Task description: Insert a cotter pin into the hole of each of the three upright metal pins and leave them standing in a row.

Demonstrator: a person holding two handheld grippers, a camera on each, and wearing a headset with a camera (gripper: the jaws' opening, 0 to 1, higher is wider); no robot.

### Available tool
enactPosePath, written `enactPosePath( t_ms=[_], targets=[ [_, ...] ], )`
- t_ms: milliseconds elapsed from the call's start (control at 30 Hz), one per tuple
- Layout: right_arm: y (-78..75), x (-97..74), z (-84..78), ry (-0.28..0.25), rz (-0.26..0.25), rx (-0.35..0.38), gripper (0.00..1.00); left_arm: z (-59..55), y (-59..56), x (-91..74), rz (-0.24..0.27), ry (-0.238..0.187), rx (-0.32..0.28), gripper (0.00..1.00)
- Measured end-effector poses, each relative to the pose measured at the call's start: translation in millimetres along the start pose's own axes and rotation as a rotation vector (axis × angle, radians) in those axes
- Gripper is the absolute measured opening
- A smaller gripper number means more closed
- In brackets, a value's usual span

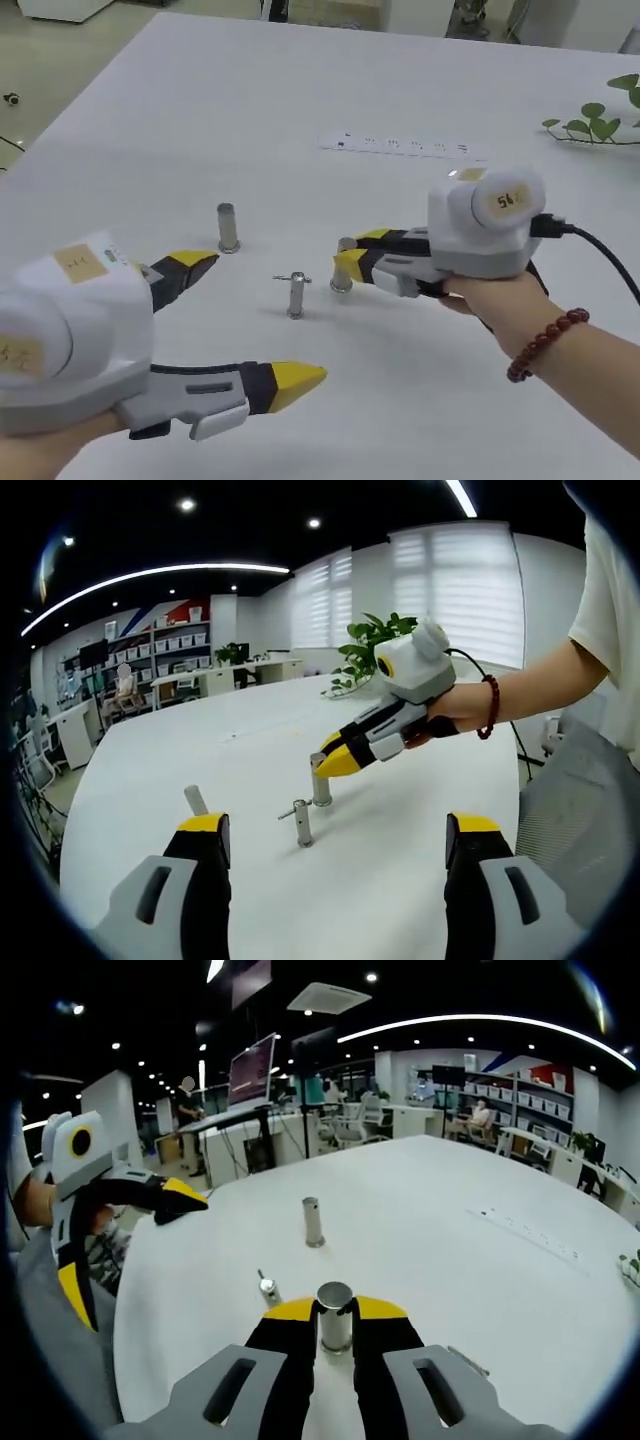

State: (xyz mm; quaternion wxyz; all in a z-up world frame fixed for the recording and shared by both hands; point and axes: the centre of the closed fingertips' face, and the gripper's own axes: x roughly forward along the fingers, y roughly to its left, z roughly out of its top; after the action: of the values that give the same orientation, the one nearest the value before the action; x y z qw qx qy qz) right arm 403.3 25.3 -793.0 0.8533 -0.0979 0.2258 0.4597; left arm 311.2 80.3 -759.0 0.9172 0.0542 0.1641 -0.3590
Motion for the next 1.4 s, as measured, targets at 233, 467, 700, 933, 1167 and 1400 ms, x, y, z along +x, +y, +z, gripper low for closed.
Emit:
enactPosePath(
  t_ms=[233,467,700,933,1167,1400],
  targets=[
    [16.1,-9.4,-6.9,0.003,0.016,0.007,0.13,0.4,-2.0,-0.9,0.002,0.005,0.005,0.88],
    [36.6,-13.4,-16.3,0.008,0.035,0.01,0.13,0.1,-4.1,-2.6,0.004,0.006,0.009,0.87],
    [46.6,-14.3,-19.6,0.003,0.024,0.016,0.13,0.9,-6.3,-4.2,0.003,0.005,0.012,0.87],
    [49.8,-15.5,-22.0,0.0,0.013,0.007,0.13,0.0,-7.7,-4.8,0.002,0.007,0.015,0.86],
    [51.7,-15.4,-25.5,-0.006,-0.012,0.017,0.13,-1.1,-8.5,-4.6,-0.002,0.011,0.017,0.85],
    [53.0,-14.8,-31.2,0.001,-0.024,0.036,0.13,-2.2,-8.1,-4.2,-0.004,0.013,0.017,0.85]
  ],
)
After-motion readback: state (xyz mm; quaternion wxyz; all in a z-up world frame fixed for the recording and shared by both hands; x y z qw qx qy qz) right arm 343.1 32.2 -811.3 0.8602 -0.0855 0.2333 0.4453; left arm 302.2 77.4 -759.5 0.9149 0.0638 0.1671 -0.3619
